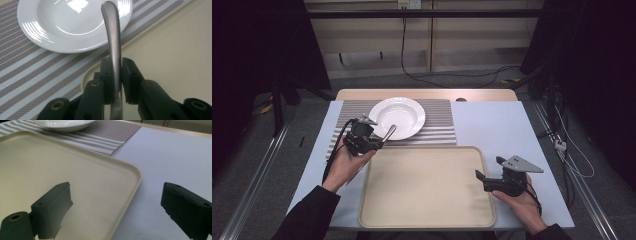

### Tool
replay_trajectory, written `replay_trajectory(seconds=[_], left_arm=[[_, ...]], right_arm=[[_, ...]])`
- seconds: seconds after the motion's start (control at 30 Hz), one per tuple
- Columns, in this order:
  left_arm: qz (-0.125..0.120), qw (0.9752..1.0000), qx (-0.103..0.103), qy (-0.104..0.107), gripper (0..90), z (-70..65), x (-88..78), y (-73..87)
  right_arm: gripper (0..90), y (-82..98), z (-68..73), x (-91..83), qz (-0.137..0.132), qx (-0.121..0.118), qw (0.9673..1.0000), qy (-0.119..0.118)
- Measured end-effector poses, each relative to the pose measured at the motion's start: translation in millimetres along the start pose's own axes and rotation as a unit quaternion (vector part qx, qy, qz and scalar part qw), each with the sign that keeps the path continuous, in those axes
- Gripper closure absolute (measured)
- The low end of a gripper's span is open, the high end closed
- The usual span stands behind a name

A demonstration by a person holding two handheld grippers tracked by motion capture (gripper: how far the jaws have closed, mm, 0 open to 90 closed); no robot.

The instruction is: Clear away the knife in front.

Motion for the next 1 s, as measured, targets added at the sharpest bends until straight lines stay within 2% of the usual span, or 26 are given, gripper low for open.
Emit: replay_trajectory(seconds=[0.4, 0.5, 0.53, 0.67, 0.7, 1.0], left_arm=[[0.015, 0.9997, 0.016, 0.010, 79.9, -25.3, 8.6, 5.5], [0.025, 0.9991, 0.030, 0.014, 79.9, -32.0, 10.2, 8.5], [0.029, 0.9990, 0.034, 0.007, 79.9, -33.8, 11.6, 9.8], [0.027, 0.9992, 0.028, 0.010, 79.9, -37.8, 20.7, 11.2], [0.027, 0.9991, 0.027, 0.016, 79.9, -38.0, 23.1, 11.3], [0.059, 0.9976, 0.034, 0.018, 79.9, -45.8, 44.7, 15.6]], right_arm=[[9.6, -0.4, 1.3, 0.2, 0.000, -0.002, 1.0000, 0.000], [9.6, -0.4, 1.2, 0.0, 0.000, -0.002, 1.0000, 0.001], [9.6, -0.5, 1.3, -0.1, 0.000, -0.002, 1.0000, 0.001], [9.6, -0.4, 0.5, 0.7, 0.001, -0.003, 1.0000, 0.002], [9.6, -0.3, 0.6, 0.7, 0.001, -0.002, 1.0000, 0.002], [9.6, -0.3, 1.0, 0.3, 0.001, -0.004, 1.0000, 0.002]])
Point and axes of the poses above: each handheld gripper's, and its own axes: x roughly forward along the jaws, y roughly out of its underside, z roughly to its left, the point moved 6 cm from there along x, roughly forward along the jaws, and after that the axes turned 13 degrees about z, right-handed, at the moved point
